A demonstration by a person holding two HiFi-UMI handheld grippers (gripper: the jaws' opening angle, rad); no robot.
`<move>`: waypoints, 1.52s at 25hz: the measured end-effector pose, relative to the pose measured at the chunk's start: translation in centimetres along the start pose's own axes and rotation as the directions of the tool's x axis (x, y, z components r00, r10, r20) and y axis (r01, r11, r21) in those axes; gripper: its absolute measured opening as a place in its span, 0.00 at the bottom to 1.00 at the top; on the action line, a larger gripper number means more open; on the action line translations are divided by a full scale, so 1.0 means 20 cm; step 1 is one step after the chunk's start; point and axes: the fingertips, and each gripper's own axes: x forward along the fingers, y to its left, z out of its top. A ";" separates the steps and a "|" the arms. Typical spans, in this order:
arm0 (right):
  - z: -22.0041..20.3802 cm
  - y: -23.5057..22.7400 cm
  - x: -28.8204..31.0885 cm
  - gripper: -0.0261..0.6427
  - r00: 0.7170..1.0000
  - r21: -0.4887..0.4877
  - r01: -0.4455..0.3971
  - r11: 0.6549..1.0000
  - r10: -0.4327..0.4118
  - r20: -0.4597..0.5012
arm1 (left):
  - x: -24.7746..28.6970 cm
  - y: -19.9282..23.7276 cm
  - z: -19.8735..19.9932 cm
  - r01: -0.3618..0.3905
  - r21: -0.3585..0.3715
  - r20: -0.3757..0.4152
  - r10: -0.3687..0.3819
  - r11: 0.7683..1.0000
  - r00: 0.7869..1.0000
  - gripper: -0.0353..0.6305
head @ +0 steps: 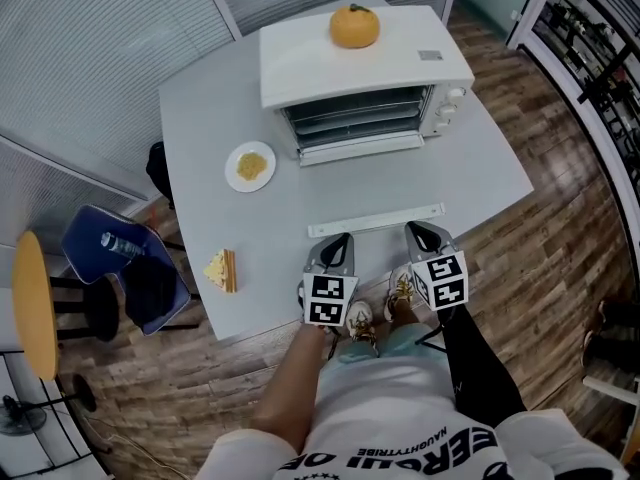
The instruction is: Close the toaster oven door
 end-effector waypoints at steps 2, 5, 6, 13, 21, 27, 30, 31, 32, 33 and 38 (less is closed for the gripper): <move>-0.06 0.00 0.02 0.04 1.000 0.007 -0.003 1.000 0.003 -0.028 | 0.02 0.00 -0.05 0.000 -0.013 -0.025 -0.001 1.000 1.000 0.14; -0.11 -0.01 0.05 0.04 0.998 0.015 -0.009 1.000 0.010 -0.057 | 0.04 0.01 -0.12 -0.002 -0.029 -0.056 0.001 1.000 0.998 0.14; -0.13 -0.01 0.06 0.04 0.998 0.015 -0.011 1.000 0.012 -0.066 | 0.05 0.01 -0.14 -0.003 -0.035 -0.066 0.001 0.999 0.998 0.14; -0.22 -0.05 0.14 0.04 0.993 0.044 -0.021 0.999 0.026 -0.116 | 0.12 0.04 -0.26 -0.024 -0.071 -0.129 0.015 0.997 0.992 0.14; -0.28 -0.10 0.22 0.04 0.989 0.054 0.005 0.999 0.003 -0.148 | 0.17 0.13 -0.29 -0.076 -0.103 -0.157 0.060 0.992 0.986 0.14; -0.28 -0.20 0.23 0.04 0.990 0.076 0.086 0.993 -0.076 -0.119 | 0.18 0.16 -0.28 -0.097 -0.093 -0.140 0.083 0.991 0.987 0.14; -0.28 -0.20 0.24 0.04 0.990 0.072 0.085 0.994 -0.075 -0.120 | 0.18 0.17 -0.28 -0.113 -0.098 -0.134 0.099 0.989 0.986 0.14; -0.27 -0.20 0.23 0.04 0.990 0.071 0.086 0.994 -0.077 -0.120 | 0.17 0.17 -0.27 -0.114 -0.091 -0.127 0.102 0.989 0.987 0.14; -0.27 -0.20 0.23 0.04 0.990 0.070 0.086 0.994 -0.078 -0.118 | 0.17 0.17 -0.26 -0.112 -0.079 -0.118 0.102 0.991 0.988 0.14; -0.26 -0.20 0.23 0.04 0.990 0.068 0.087 0.994 -0.079 -0.114 | 0.17 0.17 -0.25 -0.108 -0.065 -0.109 0.101 0.992 0.989 0.14; -0.17 -0.19 0.19 0.04 0.994 0.044 0.090 0.995 -0.087 -0.070 | 0.13 0.17 -0.17 -0.118 -0.032 -0.051 0.116 0.993 0.992 0.14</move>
